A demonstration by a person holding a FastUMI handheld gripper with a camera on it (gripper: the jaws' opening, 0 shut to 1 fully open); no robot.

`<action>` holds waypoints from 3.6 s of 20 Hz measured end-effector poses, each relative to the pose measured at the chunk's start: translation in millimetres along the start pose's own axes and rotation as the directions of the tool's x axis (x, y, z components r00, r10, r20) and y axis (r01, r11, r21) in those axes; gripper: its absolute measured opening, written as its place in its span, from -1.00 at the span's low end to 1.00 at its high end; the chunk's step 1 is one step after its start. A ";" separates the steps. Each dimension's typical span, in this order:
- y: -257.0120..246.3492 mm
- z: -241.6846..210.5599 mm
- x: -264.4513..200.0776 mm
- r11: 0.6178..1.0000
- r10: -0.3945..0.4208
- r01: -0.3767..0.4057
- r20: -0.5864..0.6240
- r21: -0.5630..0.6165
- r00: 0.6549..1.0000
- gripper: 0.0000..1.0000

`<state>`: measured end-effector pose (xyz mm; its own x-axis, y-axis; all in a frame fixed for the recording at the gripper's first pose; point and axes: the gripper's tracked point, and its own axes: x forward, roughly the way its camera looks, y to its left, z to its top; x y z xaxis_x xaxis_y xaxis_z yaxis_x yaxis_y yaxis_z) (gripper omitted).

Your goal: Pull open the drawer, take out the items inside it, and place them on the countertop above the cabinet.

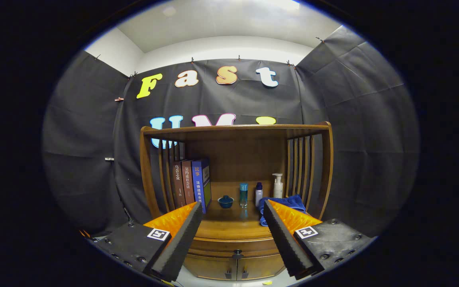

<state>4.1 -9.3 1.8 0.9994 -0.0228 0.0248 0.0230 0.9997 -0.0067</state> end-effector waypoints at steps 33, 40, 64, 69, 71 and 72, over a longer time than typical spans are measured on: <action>-24.1 -327.2 107.2 0.995 -0.036 0.076 -0.495 0.060 0.868 0.81; -25.8 -331.4 109.4 0.999 -0.025 0.036 -0.503 0.011 0.864 -0.27; -16.6 -320.4 -42.6 0.999 -0.011 0.030 -0.610 0.020 0.792 -0.26; -15.5 -324.9 -78.5 0.999 -0.004 0.030 -0.633 0.031 0.774 -0.27; -15.8 -324.6 -85.8 0.998 -0.008 0.041 -0.637 0.037 0.771 -0.27; -15.9 -326.8 -88.6 0.999 -0.009 0.039 -0.646 0.033 0.763 -0.27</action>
<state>-76.8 -25.5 -327.0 0.7784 -0.0310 -0.6270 0.0613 0.9978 0.0269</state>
